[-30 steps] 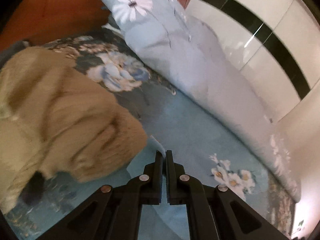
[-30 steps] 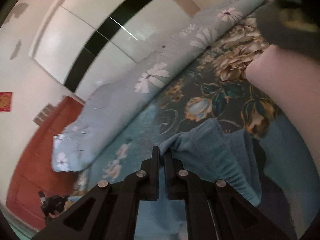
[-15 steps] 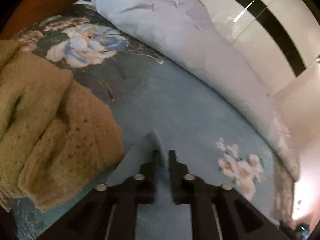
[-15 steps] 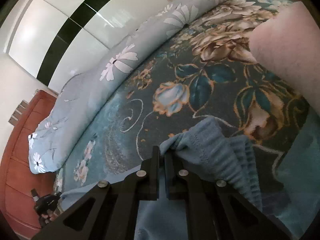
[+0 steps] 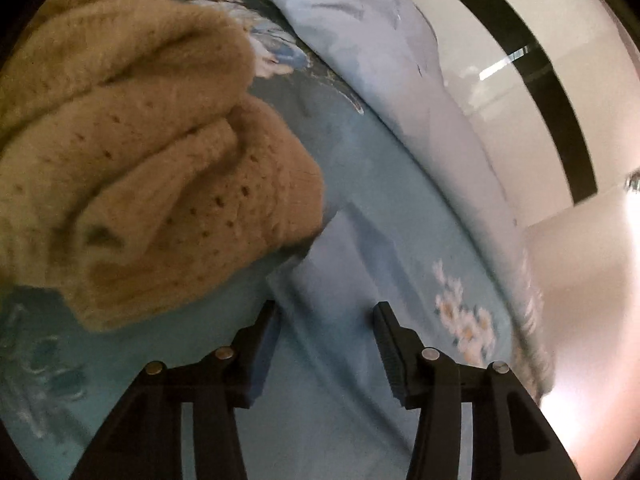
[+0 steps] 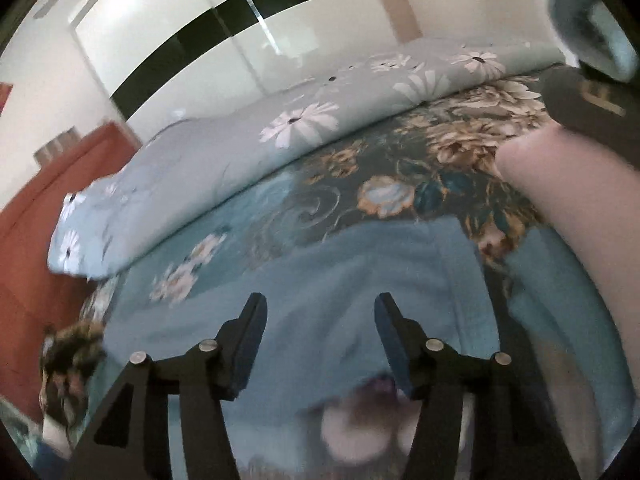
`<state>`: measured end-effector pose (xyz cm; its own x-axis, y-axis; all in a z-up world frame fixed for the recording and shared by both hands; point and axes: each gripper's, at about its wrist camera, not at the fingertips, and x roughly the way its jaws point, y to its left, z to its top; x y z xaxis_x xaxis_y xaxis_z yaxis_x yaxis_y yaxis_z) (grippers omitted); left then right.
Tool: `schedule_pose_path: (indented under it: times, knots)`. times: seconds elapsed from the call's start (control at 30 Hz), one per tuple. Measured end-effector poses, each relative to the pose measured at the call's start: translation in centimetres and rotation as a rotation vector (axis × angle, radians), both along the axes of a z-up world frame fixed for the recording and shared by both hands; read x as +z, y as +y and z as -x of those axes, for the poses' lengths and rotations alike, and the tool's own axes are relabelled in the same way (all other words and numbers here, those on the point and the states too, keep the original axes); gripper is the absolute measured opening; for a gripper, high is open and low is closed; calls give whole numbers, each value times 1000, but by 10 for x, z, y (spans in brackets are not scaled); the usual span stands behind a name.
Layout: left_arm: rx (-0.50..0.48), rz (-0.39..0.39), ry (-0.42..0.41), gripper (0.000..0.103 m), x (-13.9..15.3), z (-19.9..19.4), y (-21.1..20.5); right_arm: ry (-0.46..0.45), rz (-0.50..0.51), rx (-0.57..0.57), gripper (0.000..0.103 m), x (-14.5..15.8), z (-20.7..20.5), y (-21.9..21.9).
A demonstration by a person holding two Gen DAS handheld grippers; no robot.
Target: Fold clothes
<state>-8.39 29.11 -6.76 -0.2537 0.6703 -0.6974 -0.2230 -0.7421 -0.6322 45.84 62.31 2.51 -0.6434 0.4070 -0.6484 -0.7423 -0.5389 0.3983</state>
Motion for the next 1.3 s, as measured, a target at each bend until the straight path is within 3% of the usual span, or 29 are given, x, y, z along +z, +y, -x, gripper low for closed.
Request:
schedule_pose_path:
  times: [0.03, 0.07, 0.1, 0.13, 0.27, 0.43, 0.67, 0.87, 1.07, 1.23, 1.27, 1.3]
  knots:
    - [13, -12, 6, 49, -1, 0, 1, -8, 8, 3, 58, -1, -5, -5]
    - [25, -23, 11, 37, -2, -1, 2, -16, 17, 2, 58, -3, -10, -10]
    - [38, -35, 17, 12, -2, -1, 3, -24, 26, -5, 58, -5, -15, -13]
    - [48, -36, 19, 8, -3, -1, 3, -28, 38, -15, 58, -8, -20, -15]
    - [114, -84, 27, 8, 11, -11, -13, -33, 100, -48, 58, -21, -37, -18]
    - [175, -106, 96, 7, 38, -44, -67, 14, 193, -70, 58, -39, -52, -18]
    - [258, -122, 198, 7, 75, -92, -146, 140, 295, -12, 58, -60, -49, -16]
    - [330, -135, 285, 7, 107, -133, -213, 315, 379, -72, 58, -76, -45, 10]
    - [376, -121, 218, 7, 83, -140, -248, 265, 355, -80, 58, -73, -22, 23]
    - [385, -93, 177, 7, 62, -133, -244, 285, 375, -25, 58, -75, -4, 27]
    - [388, -92, 169, 8, 60, -132, -245, 282, 374, -29, 56, -76, -1, 29]
    - [391, -93, 163, 8, 58, -132, -245, 277, 375, -37, 42, -77, 2, 32]
